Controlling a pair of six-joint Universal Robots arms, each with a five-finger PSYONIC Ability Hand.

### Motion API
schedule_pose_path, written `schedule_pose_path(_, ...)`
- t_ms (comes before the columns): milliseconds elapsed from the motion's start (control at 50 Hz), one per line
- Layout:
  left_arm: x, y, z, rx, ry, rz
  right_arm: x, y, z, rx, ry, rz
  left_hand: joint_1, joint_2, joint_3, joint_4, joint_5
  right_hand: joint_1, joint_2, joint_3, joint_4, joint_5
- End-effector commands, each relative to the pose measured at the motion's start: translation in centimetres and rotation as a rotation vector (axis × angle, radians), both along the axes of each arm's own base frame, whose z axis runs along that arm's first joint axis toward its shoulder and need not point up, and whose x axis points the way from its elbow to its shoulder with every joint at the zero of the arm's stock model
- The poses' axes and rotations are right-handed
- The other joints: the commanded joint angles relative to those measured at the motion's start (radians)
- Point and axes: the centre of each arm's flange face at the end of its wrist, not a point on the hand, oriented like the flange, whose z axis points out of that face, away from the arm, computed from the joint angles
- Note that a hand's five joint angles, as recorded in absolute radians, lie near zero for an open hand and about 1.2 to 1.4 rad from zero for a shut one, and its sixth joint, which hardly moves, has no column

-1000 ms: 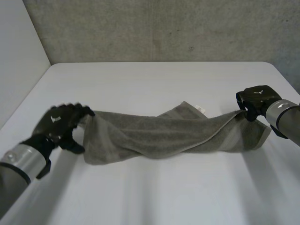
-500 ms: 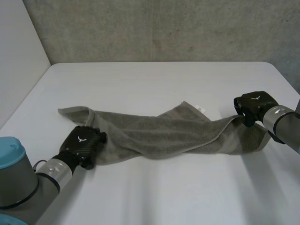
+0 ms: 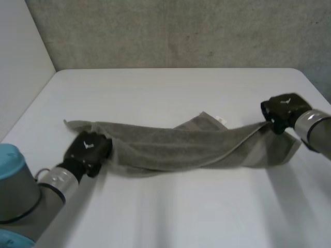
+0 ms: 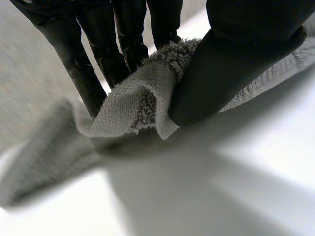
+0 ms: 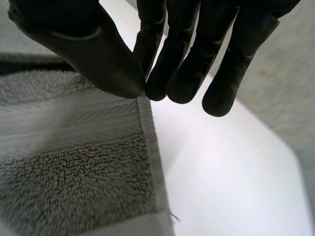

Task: Fold the laundry

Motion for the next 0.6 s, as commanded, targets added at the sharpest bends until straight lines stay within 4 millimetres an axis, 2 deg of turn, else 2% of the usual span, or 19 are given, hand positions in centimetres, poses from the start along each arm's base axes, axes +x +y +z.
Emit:
schedule_pose_path(20, 0.7, 1.2, 8.1, -0.138, 0.112, 0.028, -0.7, 2.7, 7.0, -0.141, 0.122, 0.031, 0.238, 0.182, 0.186, 0.182, 0.217, 0.069, 0.052, 0.054, 0.054, 0.049)
schedule_pose_path(40, 0.8, 1.5, 10.2, -0.154, 0.163, 0.035, -0.7, 3.6, 8.6, -0.163, 0.131, 0.035, 0.238, 0.182, 0.186, 0.182, 0.217, 0.069, 0.052, 0.054, 0.054, 0.049)
schedule_pose_path(60, 0.8, 1.5, 10.3, -0.155, 0.164, 0.036, -0.7, 3.6, 8.6, -0.163, 0.131, 0.035, 0.238, 0.182, 0.186, 0.182, 0.217, 0.069, 0.052, 0.054, 0.054, 0.049)
schedule_pose_path(100, 1.6, 2.3, 14.0, -0.163, 0.263, 0.069, -0.9, 5.7, 12.0, -0.206, 0.129, 0.039, 0.238, 0.182, 0.186, 0.182, 0.217, 0.069, 0.052, 0.054, 0.054, 0.049)
schedule_pose_path(120, 1.6, 2.3, 14.1, -0.163, 0.263, 0.070, -0.9, 5.7, 12.0, -0.206, 0.129, 0.039, 0.238, 0.182, 0.186, 0.182, 0.217, 0.069, 0.052, 0.054, 0.054, 0.049)
schedule_pose_path(140, 2.1, 2.6, 15.5, -0.155, 0.297, 0.089, -1.0, 6.9, 13.8, -0.230, 0.126, 0.047, 0.238, 0.182, 0.186, 0.182, 0.217, 0.069, 0.052, 0.054, 0.054, 0.049)
schedule_pose_path(160, 2.1, 2.6, 15.5, -0.155, 0.297, 0.089, -1.0, 8.1, 15.3, -0.252, 0.120, 0.060, 0.238, 0.182, 0.186, 0.182, 0.217, 0.069, 0.052, 0.054, 0.054, 0.049)
schedule_pose_path(180, 2.6, 3.0, 16.7, -0.145, 0.317, 0.109, -1.0, 8.1, 15.4, -0.252, 0.120, 0.060, 0.238, 0.182, 0.186, 0.182, 0.217, 0.069, 0.052, 0.054, 0.054, 0.049)
schedule_pose_path(200, 3.1, 3.3, 17.8, -0.132, 0.325, 0.129, -0.9, 9.1, 16.7, -0.269, 0.115, 0.075, 0.238, 0.182, 0.186, 0.182, 0.217, 0.069, 0.052, 0.054, 0.054, 0.049)
schedule_pose_path(220, 3.1, 3.3, 17.8, -0.132, 0.325, 0.129, -0.8, 10.0, 17.7, -0.284, 0.110, 0.097, 0.238, 0.182, 0.186, 0.182, 0.217, 0.069, 0.052, 0.054, 0.054, 0.049)
schedule_pose_path(260, 4.0, 3.6, 19.3, -0.110, 0.326, 0.167, -0.7, 10.7, 18.5, -0.291, 0.104, 0.119, 0.238, 0.182, 0.186, 0.182, 0.217, 0.069, 0.052, 0.054, 0.054, 0.049)
schedule_pose_path(320, 4.3, 3.8, 19.7, -0.076, 0.320, 0.191, -0.6, 11.4, 19.2, -0.288, 0.113, 0.158, 0.238, 0.182, 0.186, 0.182, 0.217, 0.069, 0.052, 0.054, 0.054, 0.049)
schedule_pose_path(440, 4.8, 2.8, 18.7, -0.032, 0.309, 0.226, -0.9, 11.2, 18.7, -0.259, 0.177, 0.178, 0.238, 0.182, 0.186, 0.182, 0.217, 0.069, 0.052, 0.054, 0.054, 0.049)
schedule_pose_path(480, 5.2, 1.4, 16.6, 0.052, 0.293, 0.270, -1.1, 10.1, 16.5, -0.179, 0.234, 0.195, 0.238, 0.182, 0.186, 0.182, 0.217, 0.069, 0.052, 0.054, 0.054, 0.049)
schedule_pose_path(500, 5.2, 1.4, 16.5, 0.053, 0.293, 0.270, -1.1, 10.1, 16.5, -0.179, 0.234, 0.195, 0.238, 0.182, 0.186, 0.182, 0.217, 0.069, 0.052, 0.054, 0.054, 0.049)
schedule_pose_path(540, 5.3, -0.4, 13.5, 0.163, 0.266, 0.304, -0.9, 8.4, 13.1, -0.057, 0.296, 0.238, 0.238, 0.182, 0.186, 0.182, 0.217, 0.069, 0.052, 0.054, 0.054, 0.049)
schedule_pose_path(560, 5.3, -0.4, 13.4, 0.164, 0.265, 0.305, -0.9, 8.4, 13.1, -0.056, 0.297, 0.238, 0.238, 0.182, 0.186, 0.182, 0.217, 0.069, 0.052, 0.054, 0.054, 0.049)
schedule_pose_path(580, 5.3, -1.3, 12.0, 0.212, 0.248, 0.321, -0.7, 7.9, 11.7, -0.015, 0.317, 0.258, 0.238, 0.182, 0.186, 0.182, 0.217, 0.069, 0.052, 0.054, 0.054, 0.049)
schedule_pose_path(600, 5.3, -1.3, 11.9, 0.213, 0.248, 0.321, -0.7, 7.1, 10.3, 0.028, 0.340, 0.273, 0.238, 0.182, 0.186, 0.182, 0.217, 0.069, 0.052, 0.054, 0.054, 0.049)
